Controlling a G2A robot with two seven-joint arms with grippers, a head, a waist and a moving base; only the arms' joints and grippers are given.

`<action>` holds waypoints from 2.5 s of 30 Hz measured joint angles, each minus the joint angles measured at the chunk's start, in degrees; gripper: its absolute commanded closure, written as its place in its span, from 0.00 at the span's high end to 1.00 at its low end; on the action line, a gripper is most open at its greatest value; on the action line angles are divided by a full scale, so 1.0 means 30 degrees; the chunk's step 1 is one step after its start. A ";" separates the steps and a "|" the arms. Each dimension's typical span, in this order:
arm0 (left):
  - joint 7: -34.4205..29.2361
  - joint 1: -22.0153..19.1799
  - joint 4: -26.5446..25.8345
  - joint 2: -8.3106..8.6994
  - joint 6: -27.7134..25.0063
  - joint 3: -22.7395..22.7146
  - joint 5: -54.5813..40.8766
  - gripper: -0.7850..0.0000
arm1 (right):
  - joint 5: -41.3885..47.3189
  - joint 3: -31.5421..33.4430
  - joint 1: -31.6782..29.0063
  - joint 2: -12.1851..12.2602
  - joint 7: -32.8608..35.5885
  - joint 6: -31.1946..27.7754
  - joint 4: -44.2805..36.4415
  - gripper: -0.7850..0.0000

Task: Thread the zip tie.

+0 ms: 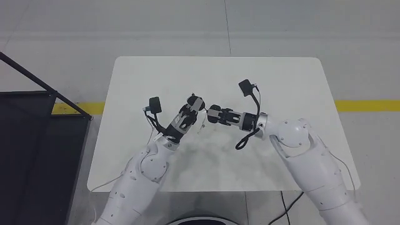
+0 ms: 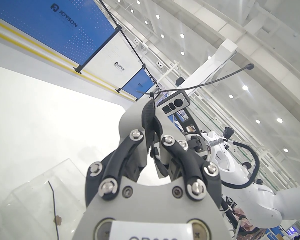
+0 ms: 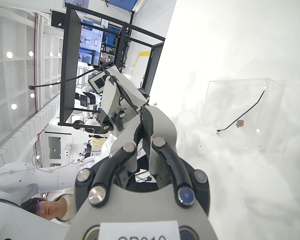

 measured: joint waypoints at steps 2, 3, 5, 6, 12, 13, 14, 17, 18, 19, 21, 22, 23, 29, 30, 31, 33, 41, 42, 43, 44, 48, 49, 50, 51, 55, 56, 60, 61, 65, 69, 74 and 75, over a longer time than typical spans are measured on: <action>-0.0017 -0.0009 0.0008 -0.0008 0.0016 -0.0009 -0.0005 0.00 | 0.0031 0.0037 -0.0014 0.0001 0.0069 -0.0028 0.0001 0.00; -0.0023 -0.0011 0.0010 -0.0012 0.0016 -0.0013 -0.0006 0.00 | 0.0043 0.0050 -0.0019 0.0002 0.0100 -0.0028 0.0001 0.00; -0.0037 -0.0017 0.0018 -0.0019 0.0014 -0.0025 -0.0008 0.00 | 0.0056 0.0076 -0.0025 0.0002 0.0148 -0.0026 0.0001 0.00; -0.0042 -0.0021 0.0020 -0.0023 0.0008 -0.0028 -0.0009 0.00 | 0.0057 0.0085 -0.0027 0.0002 0.0158 -0.0025 -0.0001 0.00; -0.0404 -0.0092 0.0087 -0.0041 0.0027 0.0003 -0.0178 0.68 | 0.0085 0.0157 -0.0067 -0.0002 0.0212 -0.0080 -0.0020 0.00; -0.0506 -0.0113 0.0092 -0.0042 0.0062 0.0006 -0.0220 0.82 | 0.0098 0.0177 -0.0080 -0.0002 0.0199 -0.0082 -0.0025 0.00; -0.0648 -0.0137 0.0103 -0.0042 0.0089 0.0015 -0.0276 0.96 | 0.0153 0.0217 -0.0096 -0.0002 0.0183 -0.0091 -0.0023 0.00; -0.1062 -0.0215 0.0175 -0.0044 0.0109 0.0055 -0.0457 1.00 | 0.0339 0.0347 -0.0134 0.0003 0.0161 -0.0137 0.0013 0.00; -0.1223 -0.0250 0.0196 -0.0041 0.0088 0.0069 -0.0493 1.00 | 0.0400 0.0395 -0.0154 0.0005 0.0140 -0.0158 0.0019 0.00; -0.1388 -0.0284 0.0209 -0.0035 0.0034 0.0081 -0.0505 1.00 | 0.0477 0.0451 -0.0181 0.0008 0.0103 -0.0182 0.0023 0.00; -0.1709 -0.0323 0.0232 -0.0016 -0.0166 0.0096 -0.0508 1.00 | 0.0651 0.0592 -0.0256 0.0019 0.0032 -0.0239 0.0022 0.00; -0.1800 -0.0323 0.0237 -0.0008 -0.0249 0.0095 -0.0507 1.00 | 0.0726 0.0659 -0.0287 0.0025 0.0007 -0.0262 0.0021 0.00; -0.1926 -0.0315 0.0242 0.0005 -0.0385 0.0090 -0.0491 1.00 | 0.0818 0.0752 -0.0330 0.0034 -0.0020 -0.0293 0.0019 0.00; -0.2648 -0.0159 0.0331 0.0181 -0.1681 -0.0192 0.0150 1.00 | 0.1268 0.1293 -0.0391 0.0092 -0.0095 -0.0317 0.0257 0.00; -0.2716 -0.0097 0.0359 0.0214 -0.1916 -0.0268 0.0187 1.00 | 0.1387 0.1386 -0.0350 0.0098 -0.0064 -0.0312 0.0355 0.00; -0.2820 -0.0033 0.0396 0.0262 -0.2215 -0.0389 0.0180 1.00 | 0.1541 0.1503 -0.0294 0.0107 -0.0018 -0.0317 0.0483 0.00; -0.3121 0.0059 0.0456 0.0349 -0.2799 -0.0570 0.0103 1.00 | 0.1846 0.1685 -0.0233 0.0118 0.0084 -0.0386 0.0660 0.00; -0.4668 0.0387 0.1540 0.0857 -0.5939 -0.1664 -0.1913 1.00 | 0.4297 0.2519 -0.0125 0.0237 0.2491 -0.1468 0.1447 0.00; -0.5002 0.0353 0.1583 0.0917 -0.6078 -0.1626 -0.2455 1.00 | 0.4697 0.2578 -0.0075 0.0241 0.2871 -0.1551 0.1607 0.00; -0.5405 0.0311 0.1527 0.0994 -0.6110 -0.1579 -0.3033 1.00 | 0.5105 0.2634 -0.0005 0.0242 0.3240 -0.1608 0.1803 0.00; -0.6026 0.0287 0.1313 0.1137 -0.6098 -0.1564 -0.3707 1.00 | 0.5698 0.2700 0.0108 0.0237 0.3696 -0.1663 0.2112 0.00; -0.8024 0.0508 0.0886 0.1643 -0.6067 -0.1514 -0.6268 1.00 | 0.8507 0.2763 0.0628 0.0135 0.5721 -0.1429 0.3439 0.00; -0.8578 0.0479 0.0954 0.1758 -0.6067 -0.1533 -0.7011 1.00 | 0.9233 0.2763 0.0820 0.0110 0.6330 -0.1224 0.3849 0.00; -0.9306 0.0398 0.1109 0.1907 -0.6067 -0.1667 -0.7859 1.00 | 1.0021 0.2746 0.1117 0.0082 0.7085 -0.0897 0.4410 0.00; -0.9669 0.0358 0.1192 0.1969 -0.6067 -0.1763 -0.8222 1.00 | 1.0395 0.2722 0.1342 0.0069 0.7531 -0.0650 0.4781 0.00; -0.9666 0.0348 0.1218 0.1975 -0.6068 -0.1772 -0.8222 1.00 | 1.0552 0.2694 0.1508 0.0062 0.7831 -0.0453 0.5047 0.00; -0.9656 0.0350 0.1216 0.1974 -0.6068 -0.1770 -0.8212 1.00 | 1.0539 0.2695 0.1497 0.0063 0.7812 -0.0466 0.5032 0.00; -0.9660 0.0350 0.1214 0.1974 -0.6068 -0.1770 -0.8214 1.00 | 1.0537 0.2697 0.1495 0.0064 0.7806 -0.0471 0.5028 0.00; -0.9660 0.0350 0.1214 0.1974 -0.6068 -0.1770 -0.8215 1.00 | 1.0537 0.2697 0.1495 0.0064 0.7806 -0.0471 0.5028 0.00; -0.9785 0.0503 0.0790 0.1922 -0.5200 -0.1158 -1.0428 1.00 | 1.0588 0.2592 0.1238 0.0034 0.7375 -0.0309 0.4653 0.00; -1.2145 0.0048 0.0829 0.1982 -0.3823 -0.0249 -1.5522 1.00 | 1.1643 0.2485 0.1055 -0.0064 0.7611 -0.0314 0.4483 0.00; -1.6523 -0.0793 0.1528 0.2050 -0.1528 0.0347 -2.2031 1.00 | 1.3732 0.2263 0.1368 -0.0293 0.9042 -0.0606 0.5407 0.00; -1.7203 -0.0930 0.1699 0.2026 -0.1091 0.0461 -2.2988 1.00 | 1.4234 0.2193 0.1455 -0.0355 0.9367 -0.0621 0.5652 0.00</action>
